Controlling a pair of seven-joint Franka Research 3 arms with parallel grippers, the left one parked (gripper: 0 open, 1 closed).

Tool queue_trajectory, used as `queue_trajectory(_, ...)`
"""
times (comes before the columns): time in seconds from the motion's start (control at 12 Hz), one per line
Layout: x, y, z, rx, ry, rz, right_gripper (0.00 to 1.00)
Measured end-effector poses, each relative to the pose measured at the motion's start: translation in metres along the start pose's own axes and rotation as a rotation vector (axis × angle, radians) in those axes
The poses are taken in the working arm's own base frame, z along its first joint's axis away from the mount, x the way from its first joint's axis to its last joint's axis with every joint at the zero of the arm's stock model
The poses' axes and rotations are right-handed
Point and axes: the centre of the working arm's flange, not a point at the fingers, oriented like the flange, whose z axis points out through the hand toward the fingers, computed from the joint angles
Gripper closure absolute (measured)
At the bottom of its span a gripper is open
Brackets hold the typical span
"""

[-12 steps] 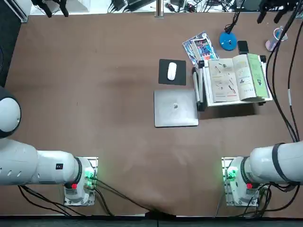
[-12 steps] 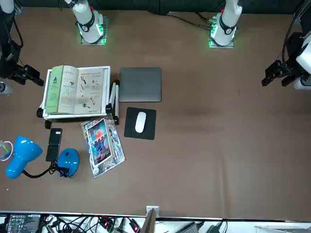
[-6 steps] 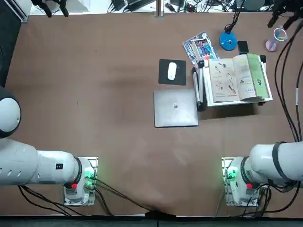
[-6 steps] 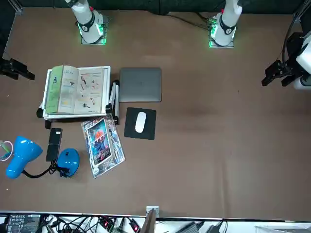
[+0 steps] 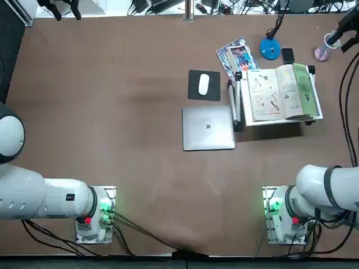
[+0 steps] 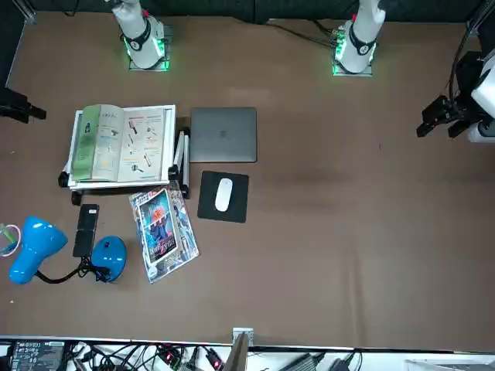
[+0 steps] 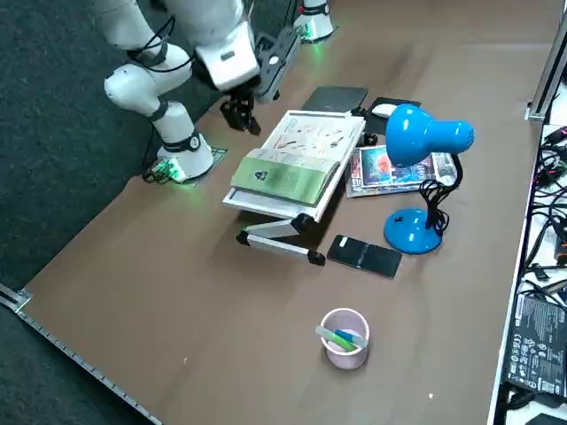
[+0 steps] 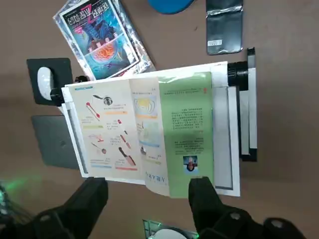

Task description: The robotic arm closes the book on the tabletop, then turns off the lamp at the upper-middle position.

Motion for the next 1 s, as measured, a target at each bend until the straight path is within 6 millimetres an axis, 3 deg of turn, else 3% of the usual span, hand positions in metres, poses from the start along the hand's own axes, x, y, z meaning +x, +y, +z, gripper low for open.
queue_trajectory(0.33, -0.002, 0.047, 0.029, 0.124, -0.008, -0.017, 0.00)
queue_trajectory(0.58, 0.001, 0.081, 0.061, 0.217, -0.022, -0.013, 0.00)
queue_trajectory(1.0, 0.014, 0.124, 0.113, 0.317, -0.030, -0.035, 0.00)
